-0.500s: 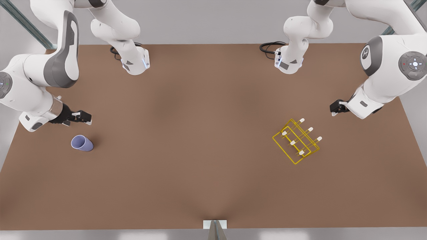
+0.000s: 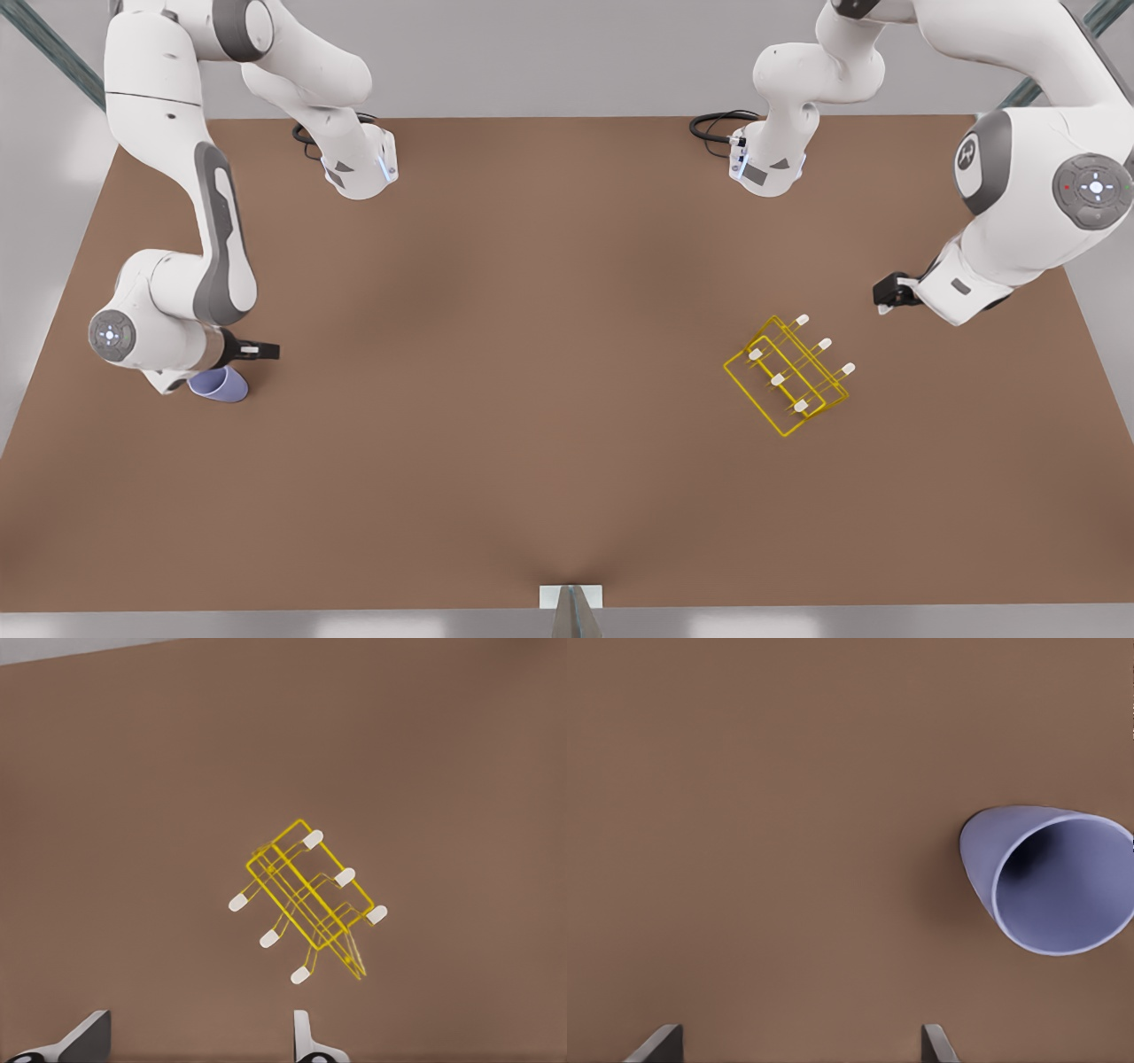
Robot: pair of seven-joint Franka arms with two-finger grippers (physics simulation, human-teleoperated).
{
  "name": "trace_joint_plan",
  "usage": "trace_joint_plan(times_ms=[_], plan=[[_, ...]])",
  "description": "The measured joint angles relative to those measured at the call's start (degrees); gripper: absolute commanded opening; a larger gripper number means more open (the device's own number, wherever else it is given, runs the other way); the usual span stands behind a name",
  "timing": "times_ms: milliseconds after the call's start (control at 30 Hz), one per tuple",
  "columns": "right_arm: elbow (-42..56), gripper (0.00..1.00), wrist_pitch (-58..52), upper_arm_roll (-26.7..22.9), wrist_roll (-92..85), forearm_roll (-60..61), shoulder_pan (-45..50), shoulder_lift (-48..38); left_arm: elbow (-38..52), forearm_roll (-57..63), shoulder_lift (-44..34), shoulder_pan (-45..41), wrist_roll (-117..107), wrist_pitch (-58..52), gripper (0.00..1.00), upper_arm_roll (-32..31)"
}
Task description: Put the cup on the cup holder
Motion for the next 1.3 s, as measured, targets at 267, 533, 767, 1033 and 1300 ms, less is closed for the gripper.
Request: trace_joint_plan(times_ms=[267, 533, 767, 1033, 1300], plan=[[-7.4, 1.00, 18.0, -0.1, -7.4, 1.5, -4.0, 0.7, 0.0, 0.0, 0.1, 0.0, 0.2, 0.0, 1.00, 0.0], [-7.2, 1.00, 25.1, -0.1, -14.2, 2.7, -5.6, 2.9, 0.0, 0.0, 0.1, -0.1, 0.4, -0.3, 1.00, 0.0], [-7.4, 1.00, 27.9, -0.1, -18.3, 2.9, -6.3, 4.7, -0.1, 0.0, 0.4, -0.1, 0.5, -0.4, 1.00, 0.0], [-7.8, 0.71, 28.9, -0.1, -21.9, 2.7, -7.0, 7.1, -0.1, 0.0, 0.6, -0.1, 0.5, -0.6, 1.00, 0.0], [-7.6, 0.25, 28.8, -0.1, -25.2, 2.2, -7.5, 7.4, -0.1, 0.0, 0.6, -0.1, 0.5, -0.8, 1.00, 0.0]])
